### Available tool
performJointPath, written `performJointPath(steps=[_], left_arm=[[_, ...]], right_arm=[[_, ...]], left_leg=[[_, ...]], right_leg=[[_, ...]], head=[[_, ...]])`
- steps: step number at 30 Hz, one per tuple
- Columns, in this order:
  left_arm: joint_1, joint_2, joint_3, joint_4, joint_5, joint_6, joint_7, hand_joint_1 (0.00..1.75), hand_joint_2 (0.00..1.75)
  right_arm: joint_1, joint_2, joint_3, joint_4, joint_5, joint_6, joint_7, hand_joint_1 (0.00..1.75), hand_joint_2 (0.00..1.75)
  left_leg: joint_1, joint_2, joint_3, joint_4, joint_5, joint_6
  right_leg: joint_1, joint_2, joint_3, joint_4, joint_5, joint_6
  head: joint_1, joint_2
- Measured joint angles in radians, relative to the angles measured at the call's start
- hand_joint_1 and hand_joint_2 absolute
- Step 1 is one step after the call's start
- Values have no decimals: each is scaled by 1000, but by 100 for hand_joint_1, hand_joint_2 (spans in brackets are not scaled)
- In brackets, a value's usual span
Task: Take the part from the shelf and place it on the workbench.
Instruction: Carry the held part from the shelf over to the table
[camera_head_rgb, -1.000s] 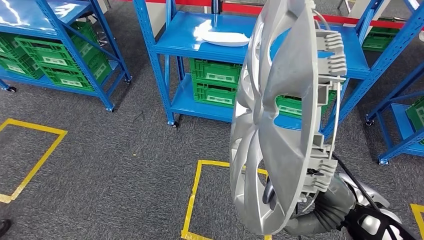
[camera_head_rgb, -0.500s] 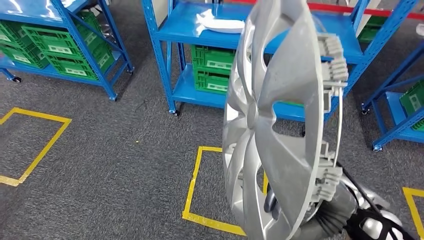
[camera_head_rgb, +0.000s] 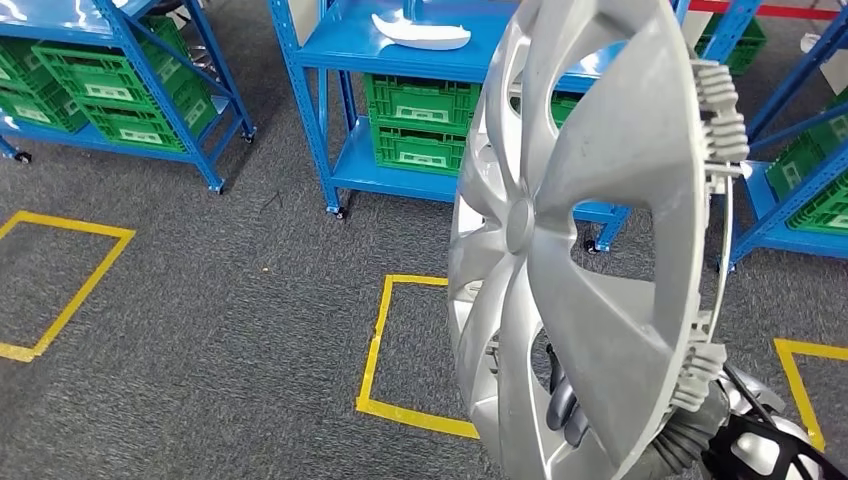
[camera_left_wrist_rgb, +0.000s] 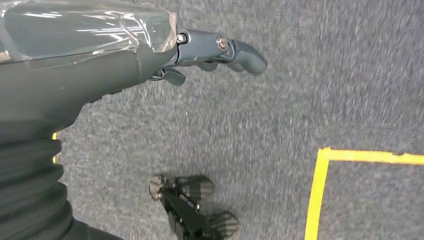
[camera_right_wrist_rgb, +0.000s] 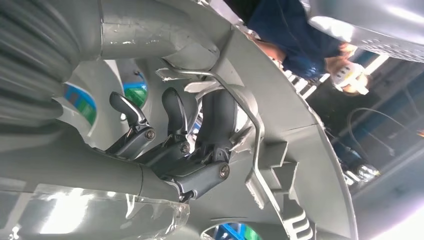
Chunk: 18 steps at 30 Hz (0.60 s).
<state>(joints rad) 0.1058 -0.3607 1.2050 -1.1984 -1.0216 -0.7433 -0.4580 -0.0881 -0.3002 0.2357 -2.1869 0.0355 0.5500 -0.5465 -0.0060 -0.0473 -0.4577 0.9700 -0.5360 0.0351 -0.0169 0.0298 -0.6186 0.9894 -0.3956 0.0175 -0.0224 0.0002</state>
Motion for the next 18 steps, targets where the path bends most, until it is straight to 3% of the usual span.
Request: performJointPath(steps=[2,3,4,6,7,8,10,15,16,18], left_arm=[[-3,0,7,1,-1,0,-1,0,175],[-4,0,9,2,-1,0,-1,0,175],[-6,0,11,3,-2,0,-1,0,175],[-8,-1,15,8,-5,0,-2,0,175],[-9,-2,17,11,-8,0,-2,0,175],[-10,-3,18,15,-10,0,-2,0,175],[-13,-3,18,20,-15,1,-2,0,175],[-14,-4,18,23,-15,1,-2,0,175],[-15,-4,18,25,-16,1,-2,0,175],[-16,-4,21,29,-17,1,-2,0,175]], right_arm=[[-2,-4,2,1,-1,0,0,161,175],[-3,-7,3,2,-1,0,0,161,175],[-4,-10,4,4,-1,0,0,161,175],[-6,-15,8,7,-1,0,-1,161,175],[-5,-16,9,9,-1,0,-1,161,175],[-3,-18,11,10,-1,0,-2,161,175],[-2,-20,12,12,-1,0,-2,161,175],[-1,-22,13,14,-1,0,-2,161,175],[-1,-23,13,14,-1,0,-2,161,175],[-2,-27,13,17,-1,0,-4,161,175]], left_leg=[[-5,12,-5,-21,26,7],[-5,21,-10,-34,42,13],[-3,30,-18,-45,60,17],[-2,48,-42,-49,84,20],[-2,57,-58,-45,94,18],[-1,65,-74,-39,102,17],[0,75,-96,-31,112,14],[4,83,-115,-21,117,9],[7,87,-126,-13,119,6],[9,103,-168,24,131,-10]], right_leg=[[-6,5,-8,-8,14,11],[-4,3,-17,1,1,10],[-2,-3,-29,28,-29,5],[-1,-15,-62,140,-117,-5],[-3,-17,-76,204,-147,-2],[-6,-18,-81,253,-158,7],[-10,-19,-78,294,-151,24],[-14,-21,-53,275,-121,42],[-17,-25,-30,245,-106,51],[-14,-46,48,120,-113,49]], head=[[0,0],[2,0],[5,0],[11,0],[11,0],[11,0],[12,0],[12,0],[11,0],[13,0]])
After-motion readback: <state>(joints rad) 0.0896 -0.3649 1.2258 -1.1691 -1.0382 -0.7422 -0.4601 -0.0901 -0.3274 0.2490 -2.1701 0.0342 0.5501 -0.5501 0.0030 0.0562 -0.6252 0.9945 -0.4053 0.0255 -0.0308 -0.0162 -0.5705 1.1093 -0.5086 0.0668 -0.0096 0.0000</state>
